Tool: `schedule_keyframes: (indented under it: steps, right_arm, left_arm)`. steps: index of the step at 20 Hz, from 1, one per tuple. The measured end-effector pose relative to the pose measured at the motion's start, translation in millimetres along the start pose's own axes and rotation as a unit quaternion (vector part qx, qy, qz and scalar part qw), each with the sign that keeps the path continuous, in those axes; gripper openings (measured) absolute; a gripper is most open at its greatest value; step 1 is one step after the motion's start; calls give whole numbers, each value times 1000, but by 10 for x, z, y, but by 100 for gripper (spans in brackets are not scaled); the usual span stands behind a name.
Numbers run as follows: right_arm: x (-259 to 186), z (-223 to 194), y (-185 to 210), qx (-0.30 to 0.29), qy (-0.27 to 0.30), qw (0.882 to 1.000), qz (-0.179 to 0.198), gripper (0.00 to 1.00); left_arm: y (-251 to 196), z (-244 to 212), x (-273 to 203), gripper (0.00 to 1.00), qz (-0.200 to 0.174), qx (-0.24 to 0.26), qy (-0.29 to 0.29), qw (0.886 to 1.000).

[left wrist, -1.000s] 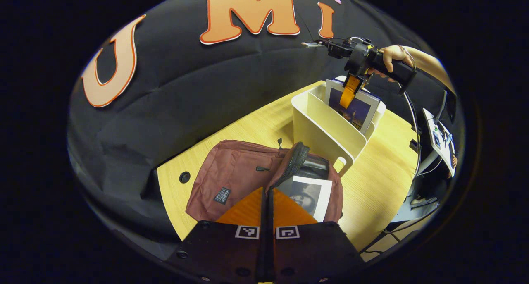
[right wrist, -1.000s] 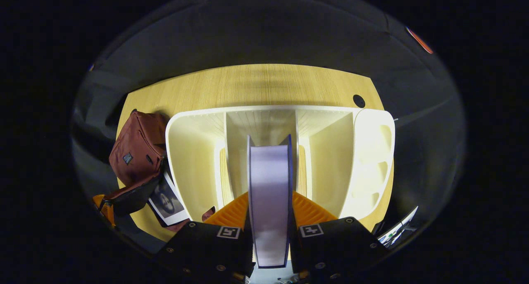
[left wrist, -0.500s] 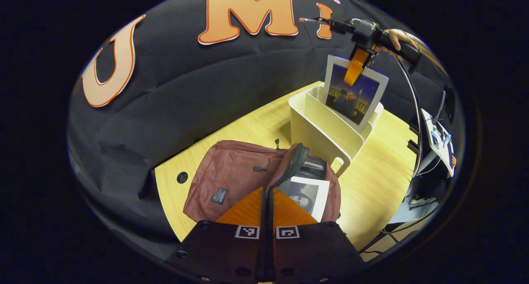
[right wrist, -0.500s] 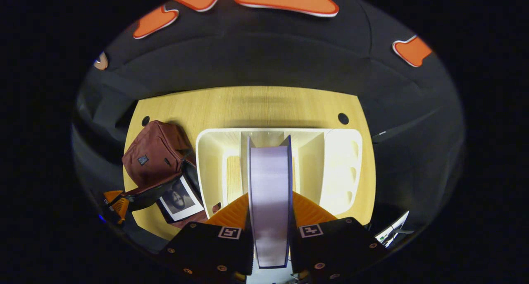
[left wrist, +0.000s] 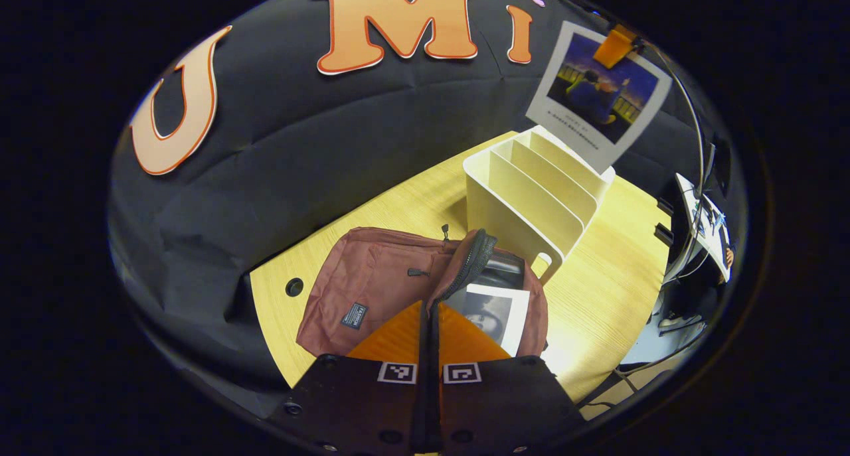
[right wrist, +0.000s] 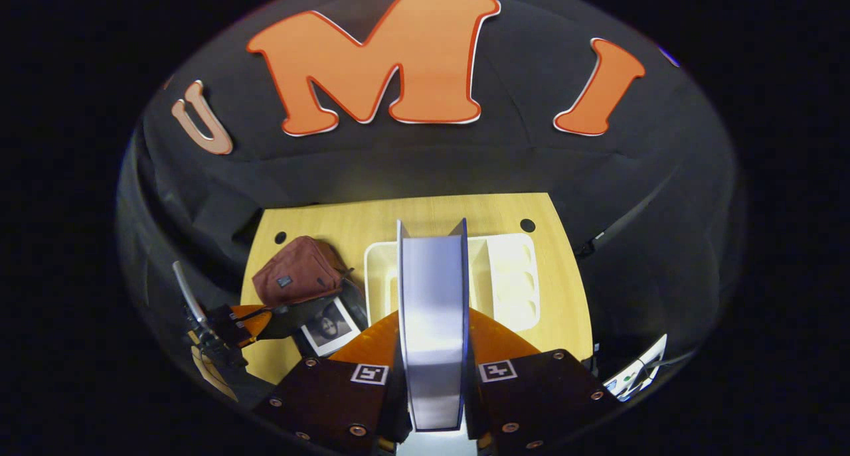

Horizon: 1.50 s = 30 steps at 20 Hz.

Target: Open the schoolbag, grab two books from the bookshelf and put them into the schoolbag.

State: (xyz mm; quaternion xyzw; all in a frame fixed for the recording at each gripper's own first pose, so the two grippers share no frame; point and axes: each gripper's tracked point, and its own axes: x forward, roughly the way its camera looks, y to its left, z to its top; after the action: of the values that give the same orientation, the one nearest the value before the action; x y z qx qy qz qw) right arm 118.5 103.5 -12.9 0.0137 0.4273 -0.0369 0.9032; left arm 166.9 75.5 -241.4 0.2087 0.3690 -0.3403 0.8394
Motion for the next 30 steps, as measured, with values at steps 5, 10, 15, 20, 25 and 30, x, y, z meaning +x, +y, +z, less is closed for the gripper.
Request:
schedule_keyframes:
  steps: [5,10,15,20,25,30]
  right_arm:
    - [-181,-667,355,95,-27,991,90,34]
    - [256,-1415,726,223,-12,957,185,33]
    - [1054,-1832,1152,365,1,893,264,33]
    - [1699,-2008,1781,412,10,867,281,33]
    - [2083,-1824,2110,441,-7,850,288,33]
    - [2403,-1594,2322,460,-56,848,256,33]
  left_arm:
    - [-57,40,-47,1,1,3,-7,1000]
    - [-115,113,-88,1,1,19,-8,1000]
    - [-211,226,-146,1,5,31,-19,999]
    - [-308,314,-181,1,3,57,-17,998]
    - [-541,416,-276,0,-11,77,-29,997]
    - [-708,494,-259,1,-25,78,-35,996]
